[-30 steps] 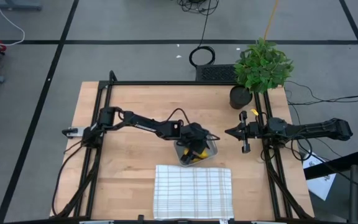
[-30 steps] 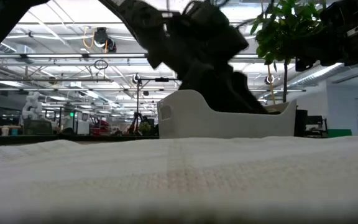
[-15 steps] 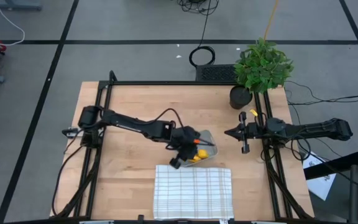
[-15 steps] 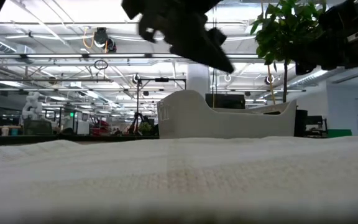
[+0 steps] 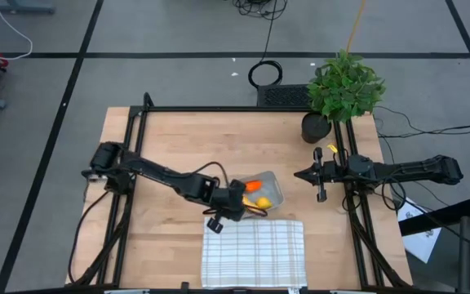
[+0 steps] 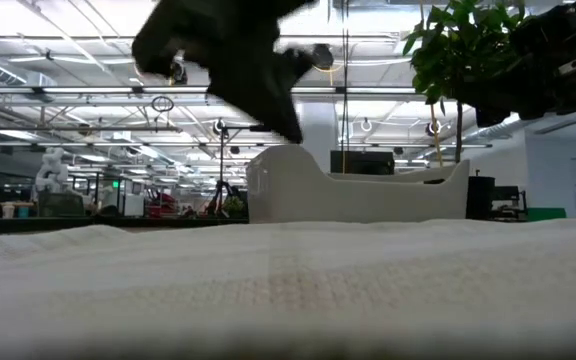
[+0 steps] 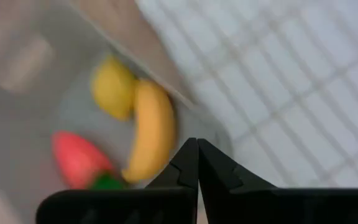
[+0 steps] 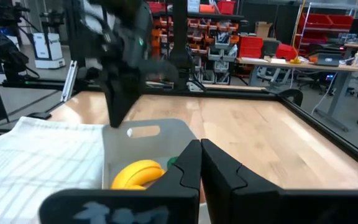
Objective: Pick and placing Produce into tupperware
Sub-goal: Adjust the gray bin
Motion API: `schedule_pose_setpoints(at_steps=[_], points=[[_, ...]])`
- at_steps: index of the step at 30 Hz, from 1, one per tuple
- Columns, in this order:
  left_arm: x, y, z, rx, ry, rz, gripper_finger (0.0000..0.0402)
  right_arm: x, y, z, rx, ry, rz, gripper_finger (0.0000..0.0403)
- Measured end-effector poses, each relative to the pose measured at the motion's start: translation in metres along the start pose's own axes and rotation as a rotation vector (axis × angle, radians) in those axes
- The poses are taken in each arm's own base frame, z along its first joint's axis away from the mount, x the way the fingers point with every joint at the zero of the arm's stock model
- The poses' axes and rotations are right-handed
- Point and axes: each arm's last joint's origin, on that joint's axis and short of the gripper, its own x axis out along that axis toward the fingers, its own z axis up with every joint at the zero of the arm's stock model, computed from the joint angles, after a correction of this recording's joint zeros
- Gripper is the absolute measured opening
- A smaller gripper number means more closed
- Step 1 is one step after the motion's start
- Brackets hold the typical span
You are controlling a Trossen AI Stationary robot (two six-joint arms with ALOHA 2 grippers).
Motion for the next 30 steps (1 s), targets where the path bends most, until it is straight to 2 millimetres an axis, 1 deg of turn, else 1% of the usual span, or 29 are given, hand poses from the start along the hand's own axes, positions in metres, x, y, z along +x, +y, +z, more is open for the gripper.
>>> schedule_pose_setpoints(at_steps=[3,6,8,10,12,14,17,19,21,25,30], points=[[-0.020,0.002,0.009,0.031,-0.098,0.075,0.0002,0.000,0.000,0.001,-0.001,-0.006,-0.001,0.0000],[-0.035,0.006,0.009,0.026,-0.094,0.136,0.0002,0.000,-0.001,0.001,0.012,-0.007,-0.006,0.0000],[-0.042,0.005,0.005,0.001,-0.068,0.131,0.0001,0.000,-0.002,-0.001,0.033,0.010,-0.018,0.0000],[-0.045,0.004,0.005,-0.031,-0.064,0.125,0.0001,0.001,-0.004,-0.006,0.050,0.056,-0.033,0.0000],[-0.039,-0.003,-0.001,-0.046,-0.035,0.109,0.0001,0.001,-0.006,-0.009,0.070,0.089,-0.050,0.0000],[-0.028,-0.012,-0.012,-0.053,-0.006,0.106,0.0001,0.002,-0.007,-0.012,0.084,0.124,-0.065,0.0000],[-0.015,-0.022,-0.025,-0.102,-0.016,0.126,0.0001,0.003,-0.009,-0.016,0.103,0.156,-0.081,0.0000],[-0.010,-0.027,-0.030,-0.134,-0.024,0.147,0.0001,0.004,-0.010,-0.018,0.112,0.173,-0.090,0.0000],[-0.011,-0.031,-0.032,-0.138,-0.025,0.156,0.0000,0.004,-0.011,-0.019,0.124,0.186,-0.101,0.0000],[-0.011,-0.033,-0.030,-0.137,-0.031,0.181,0.0000,0.006,-0.014,-0.022,0.129,0.215,-0.120,0.0000],[-0.018,-0.036,-0.027,-0.131,-0.036,0.219,0.0000,0.007,-0.016,-0.026,0.159,0.249,-0.142,0.0000]])
